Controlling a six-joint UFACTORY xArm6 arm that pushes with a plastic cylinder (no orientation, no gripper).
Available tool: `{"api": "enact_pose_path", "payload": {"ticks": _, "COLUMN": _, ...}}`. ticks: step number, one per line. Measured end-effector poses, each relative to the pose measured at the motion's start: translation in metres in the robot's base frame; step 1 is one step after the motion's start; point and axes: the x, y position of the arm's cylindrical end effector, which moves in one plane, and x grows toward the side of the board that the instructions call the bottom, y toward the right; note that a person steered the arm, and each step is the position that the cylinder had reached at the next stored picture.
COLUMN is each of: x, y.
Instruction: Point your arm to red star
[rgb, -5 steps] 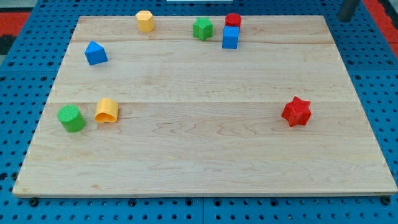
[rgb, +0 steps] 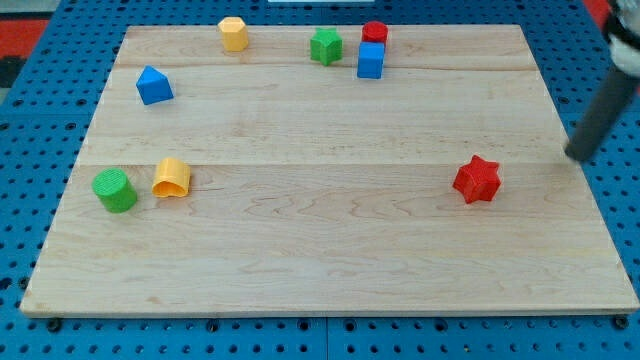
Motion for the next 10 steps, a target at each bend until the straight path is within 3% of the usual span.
{"api": "enact_pose_path", "payload": {"ticks": 1, "x": 0.056, "y": 0.025}}
{"api": "enact_pose_path", "payload": {"ticks": 3, "x": -0.122, "y": 0.027}}
{"api": "enact_pose_path", "payload": {"ticks": 4, "x": -0.027, "y": -0.011}}
{"api": "enact_pose_path", "payload": {"ticks": 5, "x": -0.01, "y": -0.074}}
{"api": "enact_pose_path", "payload": {"ticks": 6, "x": -0.047, "y": -0.112}}
{"api": "enact_pose_path", "payload": {"ticks": 7, "x": -0.05, "y": -0.114}}
{"api": "enact_pose_path", "payload": {"ticks": 8, "x": -0.079, "y": -0.23}}
{"api": "enact_pose_path", "payload": {"ticks": 9, "x": -0.084, "y": -0.263}}
{"api": "enact_pose_path", "payload": {"ticks": 10, "x": -0.053, "y": -0.265}}
